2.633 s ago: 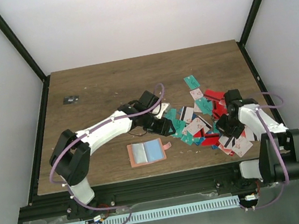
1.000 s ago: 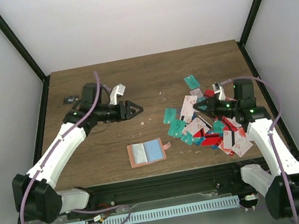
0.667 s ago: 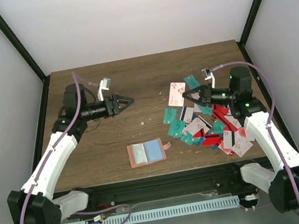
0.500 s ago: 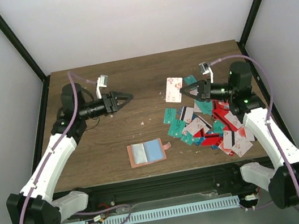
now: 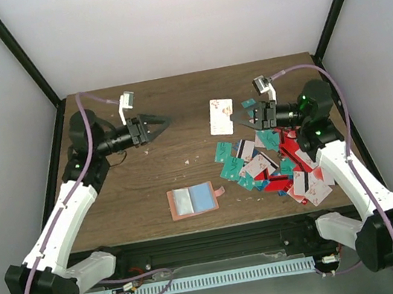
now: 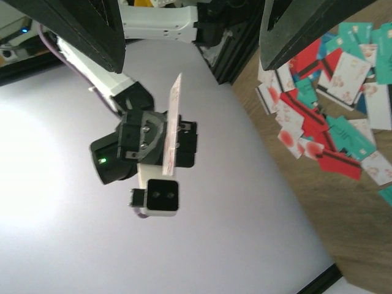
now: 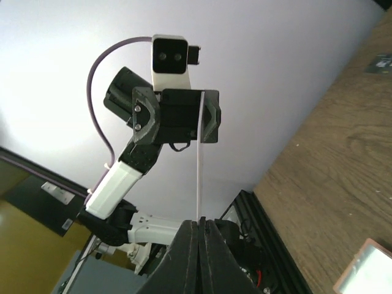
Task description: Put the credit cards into the card holder
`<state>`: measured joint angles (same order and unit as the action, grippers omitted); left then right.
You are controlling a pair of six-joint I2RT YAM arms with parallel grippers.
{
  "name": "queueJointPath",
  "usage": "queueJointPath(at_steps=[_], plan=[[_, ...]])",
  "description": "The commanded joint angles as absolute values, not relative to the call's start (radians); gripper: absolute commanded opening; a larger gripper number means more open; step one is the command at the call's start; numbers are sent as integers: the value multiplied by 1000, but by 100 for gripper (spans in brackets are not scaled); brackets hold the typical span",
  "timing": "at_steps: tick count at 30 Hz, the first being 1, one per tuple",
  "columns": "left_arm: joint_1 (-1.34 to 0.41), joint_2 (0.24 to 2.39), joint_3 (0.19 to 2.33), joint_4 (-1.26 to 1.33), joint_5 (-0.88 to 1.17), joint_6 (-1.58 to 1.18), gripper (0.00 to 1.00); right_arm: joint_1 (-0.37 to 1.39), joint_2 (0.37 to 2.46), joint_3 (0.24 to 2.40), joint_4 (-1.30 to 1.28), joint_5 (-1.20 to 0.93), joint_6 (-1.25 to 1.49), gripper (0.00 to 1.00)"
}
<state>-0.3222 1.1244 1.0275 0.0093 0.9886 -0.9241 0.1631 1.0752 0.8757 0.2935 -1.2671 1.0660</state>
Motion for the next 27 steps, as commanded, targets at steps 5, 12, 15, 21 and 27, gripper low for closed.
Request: queueJointPath(at_steps=[5, 12, 15, 21, 27], plan=[[-324, 1081, 1144, 97, 1055, -1067, 60, 240, 1123, 960, 596, -1342, 1271, 1], [-413, 1058, 1144, 67, 985, -1046, 59, 339, 1174, 995, 672, -1332, 1328, 1], [-466, 1055, 1145, 30, 932, -1017, 57, 376, 1184, 1007, 673, -1323, 1326, 1], [-549, 1046, 1128, -13, 847, -980, 49, 397, 1178, 1000, 685, -1322, 1339, 1], [-591, 1031, 1101, -23, 792, -974, 42, 403, 1174, 997, 689, -1334, 1352, 1]])
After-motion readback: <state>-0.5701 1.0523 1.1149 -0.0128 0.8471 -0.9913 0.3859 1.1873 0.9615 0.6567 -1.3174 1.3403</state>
